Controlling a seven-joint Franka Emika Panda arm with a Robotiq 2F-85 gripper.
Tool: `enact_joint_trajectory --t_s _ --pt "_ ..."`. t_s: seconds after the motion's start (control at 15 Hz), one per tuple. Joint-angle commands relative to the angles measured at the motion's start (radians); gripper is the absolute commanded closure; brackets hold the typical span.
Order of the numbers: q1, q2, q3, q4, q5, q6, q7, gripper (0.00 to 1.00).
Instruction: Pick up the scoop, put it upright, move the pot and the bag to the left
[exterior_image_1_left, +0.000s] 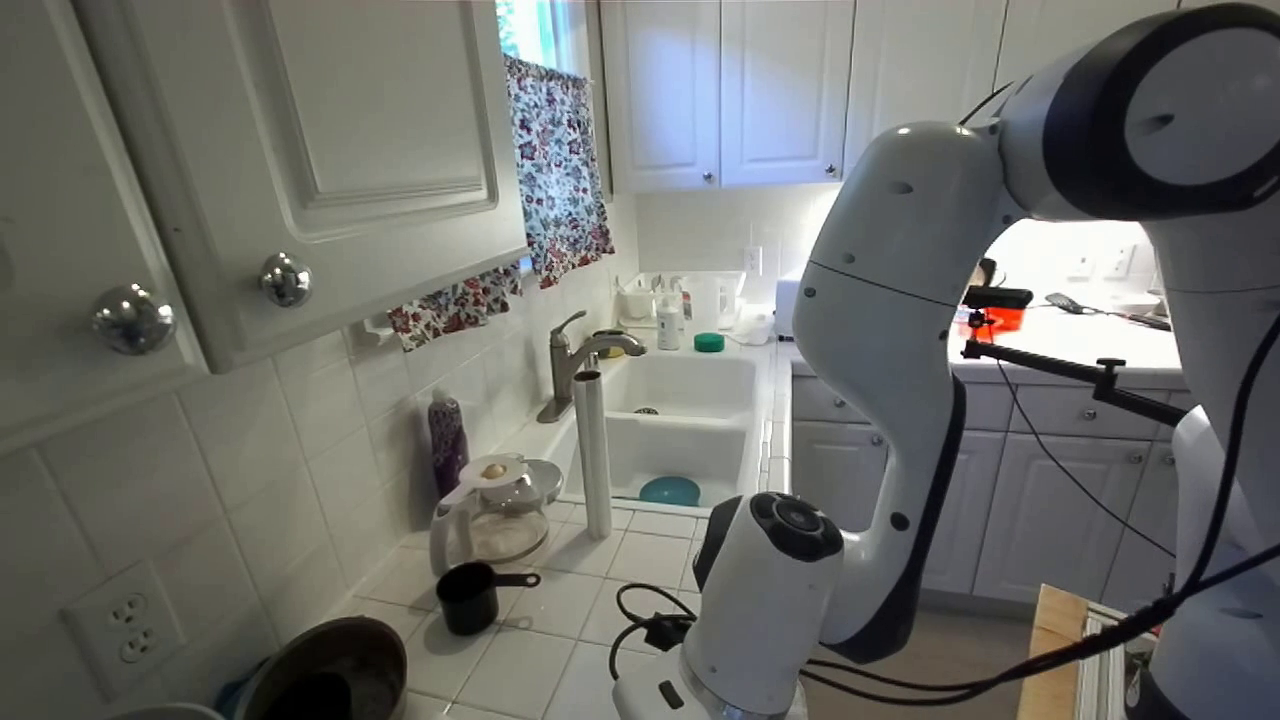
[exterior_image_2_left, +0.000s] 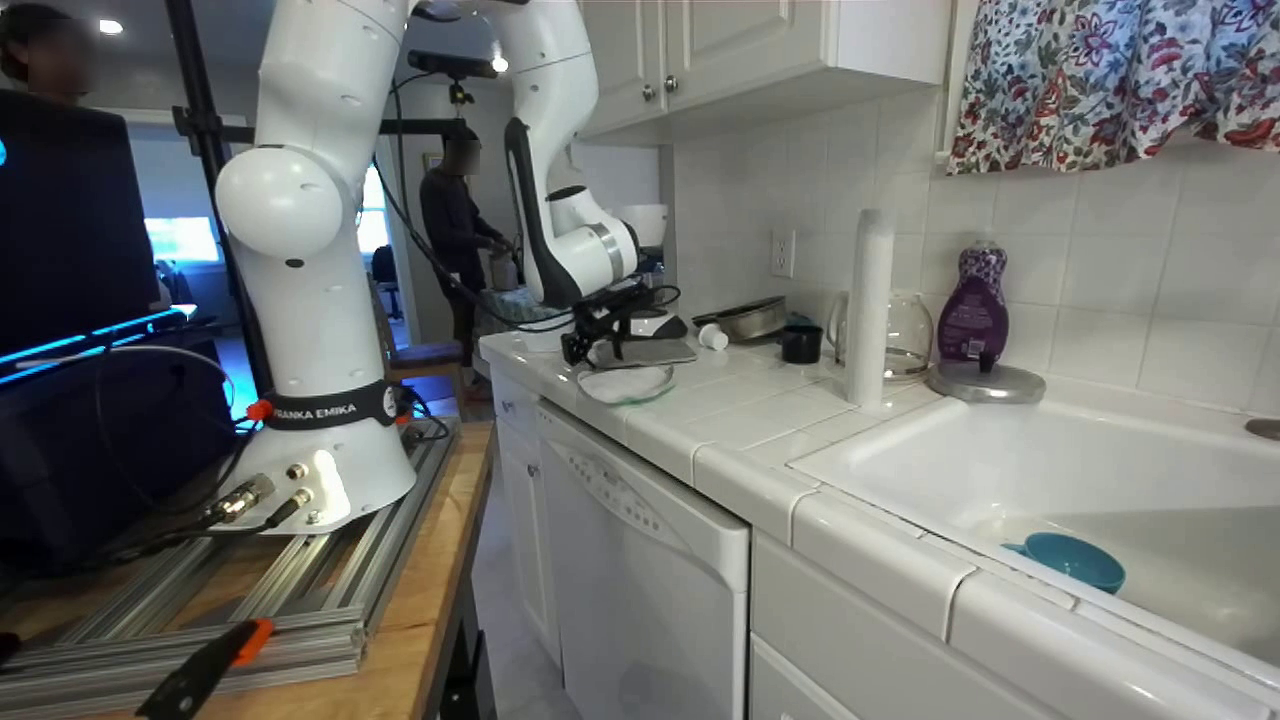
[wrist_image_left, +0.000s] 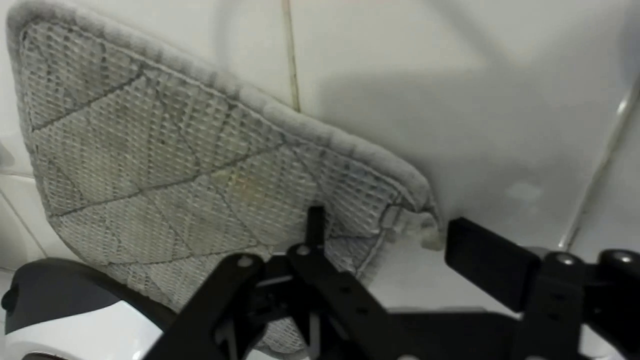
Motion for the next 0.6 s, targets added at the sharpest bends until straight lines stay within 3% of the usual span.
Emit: enact_joint_trajectory --t_s 0.0,0.27,0.53 --pt "-0.043 -0.127 0.049 -0.115 0.198 -0.014 0.020 0.03" --pt "-0.069 -0.289 0.060 -0.196 0.409 0.005 0.028 0.00" --pt "-0.110 -0.478 0.001 -0.337 0.565 -0.002 -0.001 0.00"
